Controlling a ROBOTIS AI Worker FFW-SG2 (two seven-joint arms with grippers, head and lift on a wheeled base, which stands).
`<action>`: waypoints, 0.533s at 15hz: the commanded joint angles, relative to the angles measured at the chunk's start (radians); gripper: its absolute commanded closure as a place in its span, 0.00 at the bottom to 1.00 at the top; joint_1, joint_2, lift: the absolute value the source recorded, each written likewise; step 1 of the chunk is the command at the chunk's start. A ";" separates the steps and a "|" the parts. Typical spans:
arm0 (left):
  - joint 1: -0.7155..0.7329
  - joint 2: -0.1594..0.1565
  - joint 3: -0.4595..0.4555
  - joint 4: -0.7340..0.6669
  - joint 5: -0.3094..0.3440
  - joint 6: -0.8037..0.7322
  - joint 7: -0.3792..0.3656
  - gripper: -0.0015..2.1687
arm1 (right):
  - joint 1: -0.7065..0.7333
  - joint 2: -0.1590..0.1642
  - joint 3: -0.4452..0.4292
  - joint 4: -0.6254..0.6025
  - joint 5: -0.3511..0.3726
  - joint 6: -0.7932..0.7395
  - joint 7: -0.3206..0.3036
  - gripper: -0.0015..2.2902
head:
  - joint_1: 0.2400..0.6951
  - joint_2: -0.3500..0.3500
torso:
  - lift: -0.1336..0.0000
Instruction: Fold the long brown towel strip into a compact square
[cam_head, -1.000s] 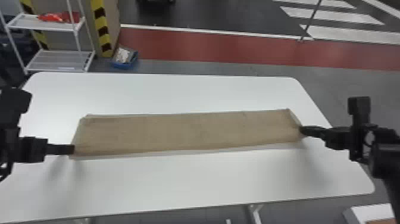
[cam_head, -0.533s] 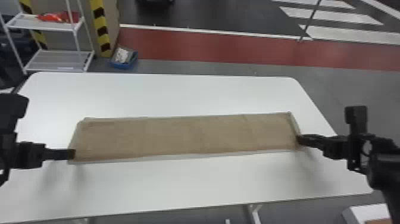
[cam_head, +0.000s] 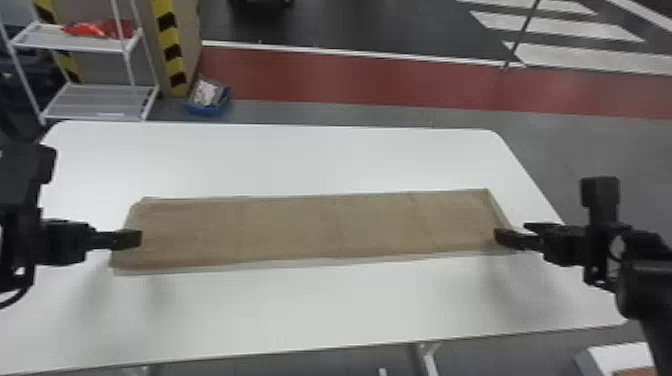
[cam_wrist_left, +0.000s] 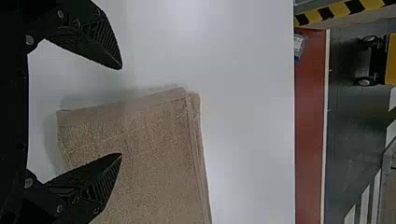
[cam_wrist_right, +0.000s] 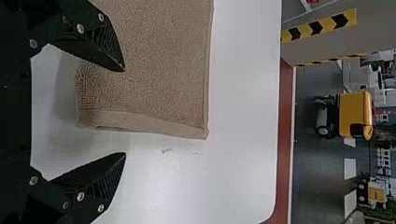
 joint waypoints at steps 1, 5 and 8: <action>-0.048 -0.009 -0.049 0.048 -0.012 -0.002 0.003 0.12 | 0.000 0.001 -0.003 -0.003 0.000 -0.033 -0.030 0.02 | 1.00 0.26 | 0.10; -0.116 -0.031 -0.097 0.145 -0.041 -0.017 0.006 0.16 | -0.006 -0.002 -0.020 -0.030 -0.013 -0.082 -0.044 0.03 | 1.00 0.23 | 0.10; -0.146 -0.040 -0.127 0.201 -0.094 -0.066 0.012 0.16 | -0.014 -0.008 -0.029 -0.030 -0.013 -0.082 -0.042 0.03 | 1.00 0.23 | 0.10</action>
